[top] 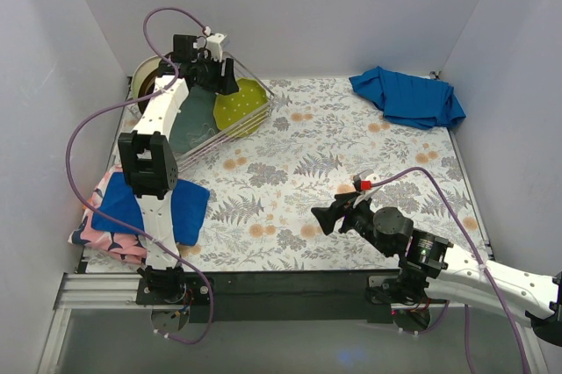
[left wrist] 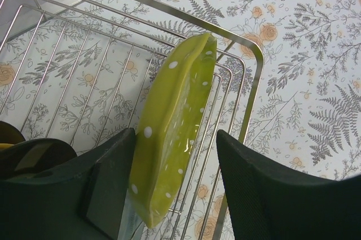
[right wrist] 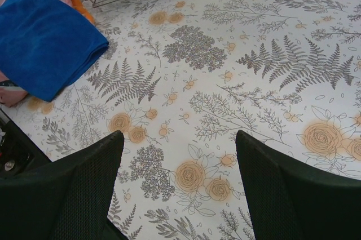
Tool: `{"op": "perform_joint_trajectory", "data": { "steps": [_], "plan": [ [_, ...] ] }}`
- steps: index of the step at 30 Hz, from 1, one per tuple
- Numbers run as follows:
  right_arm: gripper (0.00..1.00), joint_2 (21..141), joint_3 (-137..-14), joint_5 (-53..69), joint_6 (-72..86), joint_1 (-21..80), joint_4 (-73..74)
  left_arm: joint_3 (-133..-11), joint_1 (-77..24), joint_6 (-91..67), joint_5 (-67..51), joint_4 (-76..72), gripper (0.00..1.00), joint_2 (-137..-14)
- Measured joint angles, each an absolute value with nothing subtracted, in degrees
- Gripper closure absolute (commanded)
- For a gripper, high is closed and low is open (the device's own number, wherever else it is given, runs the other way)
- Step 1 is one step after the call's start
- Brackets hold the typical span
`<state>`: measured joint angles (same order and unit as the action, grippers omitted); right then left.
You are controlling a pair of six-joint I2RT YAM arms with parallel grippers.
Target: Unload the plates from the dish rack
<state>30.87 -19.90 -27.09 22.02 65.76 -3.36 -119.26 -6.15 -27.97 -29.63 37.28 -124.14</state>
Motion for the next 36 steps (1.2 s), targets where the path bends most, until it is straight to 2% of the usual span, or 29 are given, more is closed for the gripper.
{"op": "perform_joint_trajectory", "data": {
  "steps": [5,9,15,25,36],
  "plan": [
    [0.15,31.4,-19.9,-27.1,22.0,65.8,-3.4,-119.2,-6.2,-26.6,-29.8,37.3,0.42,-124.1],
    [0.15,31.8,-19.9,-27.1,21.8,65.8,-3.4,-118.9,-6.6,-25.3,-29.8,36.8,0.36,-124.1],
    [0.15,31.7,-19.8,-27.1,21.8,65.8,-3.3,-118.4,-7.7,-24.4,-27.9,35.3,0.36,-124.4],
    [0.15,31.4,-19.8,-27.5,21.6,65.8,-3.4,-117.7,-8.0,-23.7,-27.0,33.8,0.55,-124.4],
    [0.15,31.4,-19.8,-27.5,21.6,65.8,-3.4,-115.8,-8.5,-21.6,-27.0,32.8,0.56,-124.0]
  ]
}}
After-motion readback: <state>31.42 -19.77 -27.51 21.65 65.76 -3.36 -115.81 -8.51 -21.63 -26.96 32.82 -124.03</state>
